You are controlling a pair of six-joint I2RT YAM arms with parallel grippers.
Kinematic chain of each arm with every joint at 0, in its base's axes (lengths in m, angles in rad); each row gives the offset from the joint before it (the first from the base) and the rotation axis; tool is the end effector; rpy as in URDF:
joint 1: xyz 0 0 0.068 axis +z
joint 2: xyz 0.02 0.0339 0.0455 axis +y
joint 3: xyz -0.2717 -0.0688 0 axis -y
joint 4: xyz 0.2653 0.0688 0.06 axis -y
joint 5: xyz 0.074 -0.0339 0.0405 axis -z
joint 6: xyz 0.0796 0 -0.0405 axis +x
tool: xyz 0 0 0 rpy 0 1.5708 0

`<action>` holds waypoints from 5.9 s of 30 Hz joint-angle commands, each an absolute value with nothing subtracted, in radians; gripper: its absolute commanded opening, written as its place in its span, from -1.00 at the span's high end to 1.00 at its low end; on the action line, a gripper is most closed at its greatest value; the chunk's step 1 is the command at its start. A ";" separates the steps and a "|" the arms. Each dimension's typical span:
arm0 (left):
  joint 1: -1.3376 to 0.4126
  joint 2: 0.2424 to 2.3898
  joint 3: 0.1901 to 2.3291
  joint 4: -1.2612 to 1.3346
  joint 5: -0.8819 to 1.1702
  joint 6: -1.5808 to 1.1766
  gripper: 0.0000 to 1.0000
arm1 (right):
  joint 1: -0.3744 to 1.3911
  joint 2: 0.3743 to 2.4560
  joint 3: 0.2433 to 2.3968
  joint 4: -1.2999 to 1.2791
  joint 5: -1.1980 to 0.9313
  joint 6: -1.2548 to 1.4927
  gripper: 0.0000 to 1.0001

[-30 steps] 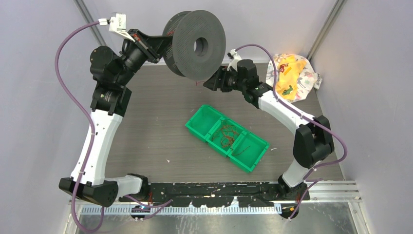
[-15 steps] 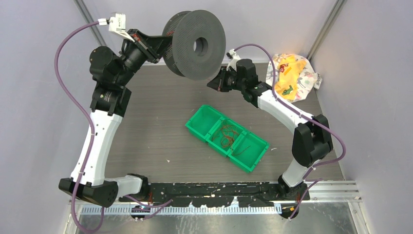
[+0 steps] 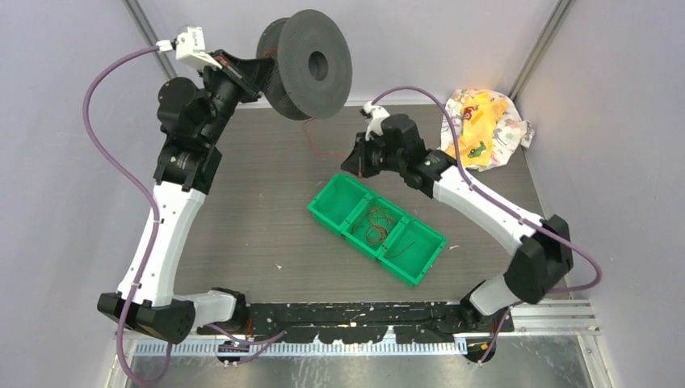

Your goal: Wrap the cables

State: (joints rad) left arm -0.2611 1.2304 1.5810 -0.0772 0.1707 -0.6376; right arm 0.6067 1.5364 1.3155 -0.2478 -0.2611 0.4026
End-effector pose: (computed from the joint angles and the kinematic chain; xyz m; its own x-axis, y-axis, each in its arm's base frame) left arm 0.2908 -0.0917 0.5582 -0.0359 -0.5976 -0.8010 0.4867 0.6896 -0.5363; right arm 0.3311 0.2548 0.3173 -0.6314 0.0226 -0.7751 -0.5355 0.7103 0.4568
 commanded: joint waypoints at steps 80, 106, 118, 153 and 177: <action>-0.374 1.384 1.315 0.162 0.136 -1.215 0.99 | 0.428 1.257 1.373 -0.261 -0.252 0.307 0.99; -0.380 1.775 1.163 0.932 -0.096 -1.316 0.99 | 0.401 1.655 1.382 0.257 -0.302 0.878 0.99; -0.365 2.066 1.243 1.095 -0.057 -1.364 0.99 | 0.302 1.971 1.461 0.597 -0.422 1.190 0.99; -0.351 2.354 1.360 1.033 0.028 -1.341 0.99 | 0.249 2.294 1.681 0.229 -0.583 1.339 0.99; -0.348 2.381 1.371 0.950 0.083 -1.346 0.55 | 0.234 2.327 1.681 0.227 -0.581 1.310 0.99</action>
State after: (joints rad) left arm -0.3283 2.3890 1.3552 0.9211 0.0101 -1.3830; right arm 0.2268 2.3459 1.6348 0.1783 -0.5591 1.3182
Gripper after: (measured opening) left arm 0.215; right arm 0.028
